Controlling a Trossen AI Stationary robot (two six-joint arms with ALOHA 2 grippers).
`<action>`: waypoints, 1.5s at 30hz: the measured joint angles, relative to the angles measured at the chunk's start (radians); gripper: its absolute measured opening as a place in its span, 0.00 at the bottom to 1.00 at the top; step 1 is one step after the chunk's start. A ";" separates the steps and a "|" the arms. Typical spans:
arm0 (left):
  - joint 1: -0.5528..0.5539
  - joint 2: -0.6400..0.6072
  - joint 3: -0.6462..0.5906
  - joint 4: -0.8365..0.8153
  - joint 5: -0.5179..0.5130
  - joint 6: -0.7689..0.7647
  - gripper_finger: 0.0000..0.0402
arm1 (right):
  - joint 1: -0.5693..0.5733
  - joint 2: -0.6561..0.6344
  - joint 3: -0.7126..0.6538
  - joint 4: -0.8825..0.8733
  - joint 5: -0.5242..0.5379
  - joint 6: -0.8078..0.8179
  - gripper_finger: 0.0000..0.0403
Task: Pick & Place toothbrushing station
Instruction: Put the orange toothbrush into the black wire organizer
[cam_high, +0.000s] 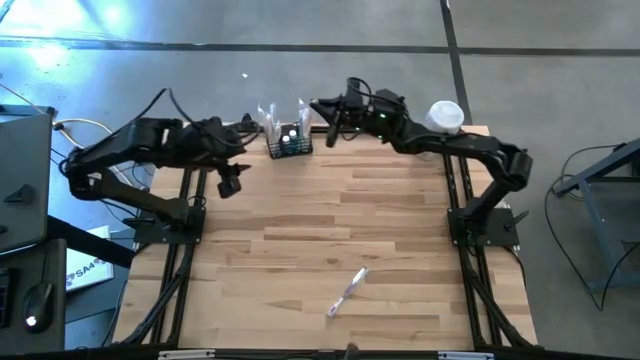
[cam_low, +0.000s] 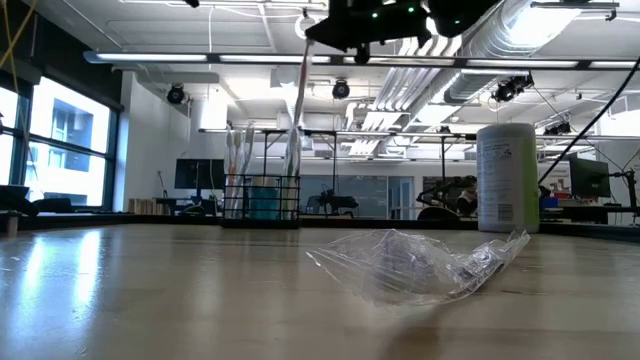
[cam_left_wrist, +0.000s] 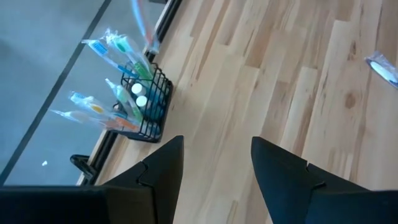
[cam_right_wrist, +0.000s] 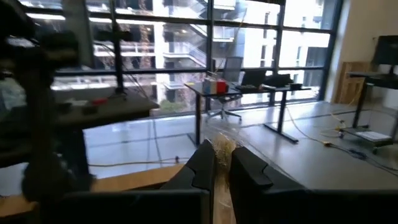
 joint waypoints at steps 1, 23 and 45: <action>0.000 -0.008 -0.001 -0.004 0.000 0.005 0.46 | 0.000 0.018 0.023 -0.012 0.023 -0.005 0.04; 0.092 -0.144 -0.401 0.438 0.023 0.114 0.46 | -0.045 0.117 0.107 -0.131 0.074 -0.018 0.04; 0.300 -0.055 -0.402 0.460 0.307 0.158 0.46 | -0.052 0.210 0.107 -0.032 0.078 0.001 0.04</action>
